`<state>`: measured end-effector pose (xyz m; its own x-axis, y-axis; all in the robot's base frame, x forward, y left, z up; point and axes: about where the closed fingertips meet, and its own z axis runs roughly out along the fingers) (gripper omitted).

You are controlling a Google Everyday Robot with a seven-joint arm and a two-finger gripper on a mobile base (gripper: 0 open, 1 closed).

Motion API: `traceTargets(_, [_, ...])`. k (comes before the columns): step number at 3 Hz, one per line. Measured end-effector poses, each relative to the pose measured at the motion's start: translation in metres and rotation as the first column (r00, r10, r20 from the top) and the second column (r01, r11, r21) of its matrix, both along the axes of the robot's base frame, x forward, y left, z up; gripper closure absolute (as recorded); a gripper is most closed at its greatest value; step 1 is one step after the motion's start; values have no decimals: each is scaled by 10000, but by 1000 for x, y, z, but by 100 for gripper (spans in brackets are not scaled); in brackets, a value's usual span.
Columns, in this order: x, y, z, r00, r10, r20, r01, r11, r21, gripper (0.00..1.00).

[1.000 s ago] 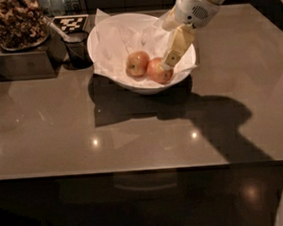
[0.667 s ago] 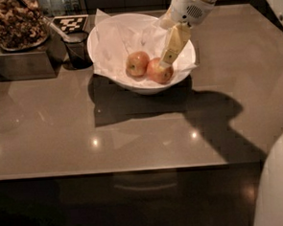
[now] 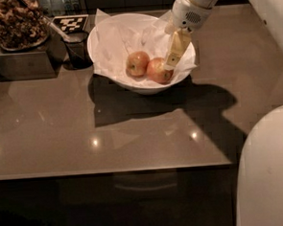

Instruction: Pick apple from white bowl

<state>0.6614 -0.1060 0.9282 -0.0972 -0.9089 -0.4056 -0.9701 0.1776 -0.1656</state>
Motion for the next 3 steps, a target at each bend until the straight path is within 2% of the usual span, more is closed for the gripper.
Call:
traceTargets(1, [-3,-2,-23,9987,-13,-505,11,10000,-32,16])
traceTargets(2, [-10,6,-40,9938,34,-1107,-24,10000,95,17])
traceTargets(3, [-18,22,-39,9888,265,-1467,-198,9987,467,17])
